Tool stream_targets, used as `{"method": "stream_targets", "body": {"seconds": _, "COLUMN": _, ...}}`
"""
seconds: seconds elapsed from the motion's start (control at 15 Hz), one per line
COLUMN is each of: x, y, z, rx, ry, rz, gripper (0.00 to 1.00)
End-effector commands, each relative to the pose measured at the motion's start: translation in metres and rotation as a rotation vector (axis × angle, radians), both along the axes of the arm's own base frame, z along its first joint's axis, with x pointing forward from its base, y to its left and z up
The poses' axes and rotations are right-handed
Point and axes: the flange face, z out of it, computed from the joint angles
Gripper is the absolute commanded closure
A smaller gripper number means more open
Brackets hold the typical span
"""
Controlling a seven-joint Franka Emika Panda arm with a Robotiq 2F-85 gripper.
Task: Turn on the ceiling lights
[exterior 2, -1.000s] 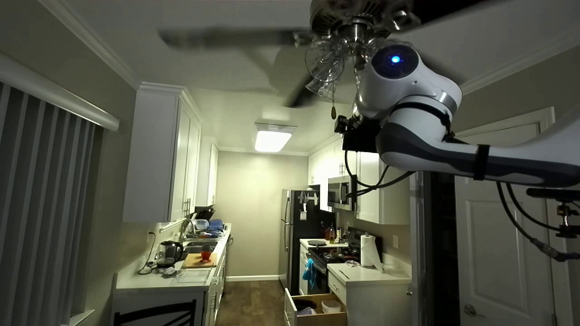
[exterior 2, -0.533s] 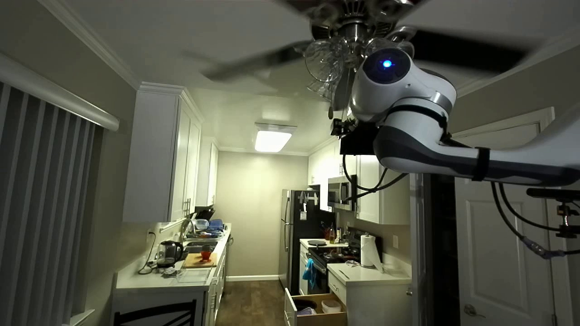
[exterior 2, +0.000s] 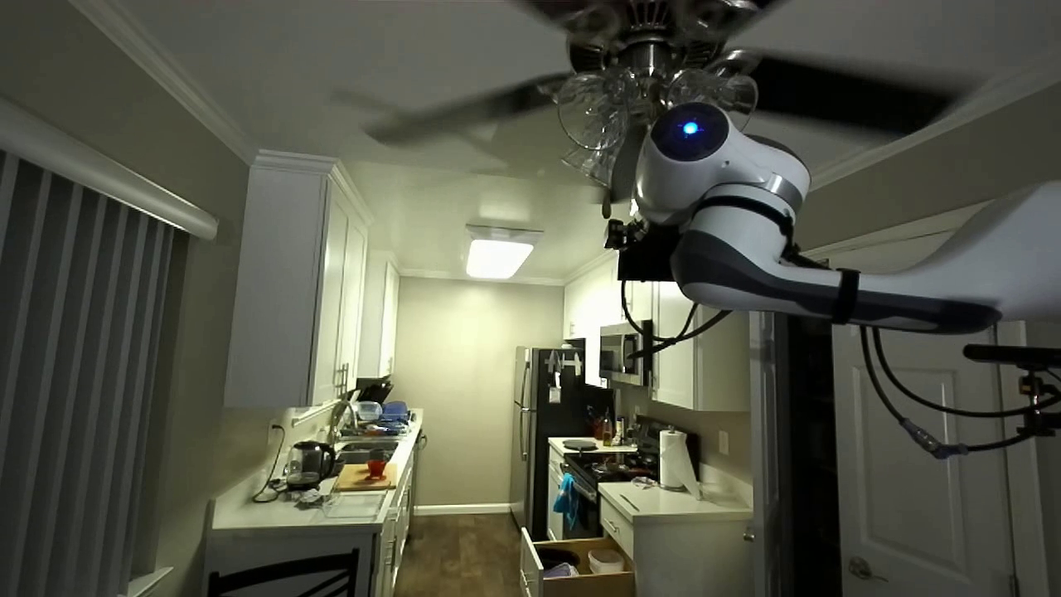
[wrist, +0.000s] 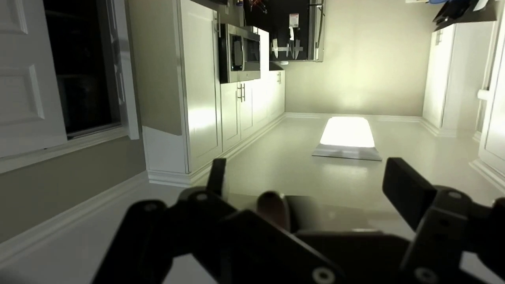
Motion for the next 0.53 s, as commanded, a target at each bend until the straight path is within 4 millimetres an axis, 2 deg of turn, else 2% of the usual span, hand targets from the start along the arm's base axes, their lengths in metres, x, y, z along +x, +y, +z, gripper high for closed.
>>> {"method": "stream_targets", "body": {"seconds": 0.0, "x": 0.01, "y": 0.0, "z": 0.016, "rx": -0.005, "ry": -0.041, "rz": -0.015, "gripper": 0.0}}
{"method": "stream_targets", "body": {"seconds": 0.47, "x": 0.032, "y": 0.001, "z": 0.025, "rx": -0.015, "ry": -0.063, "rz": -0.029, "gripper": 0.0}}
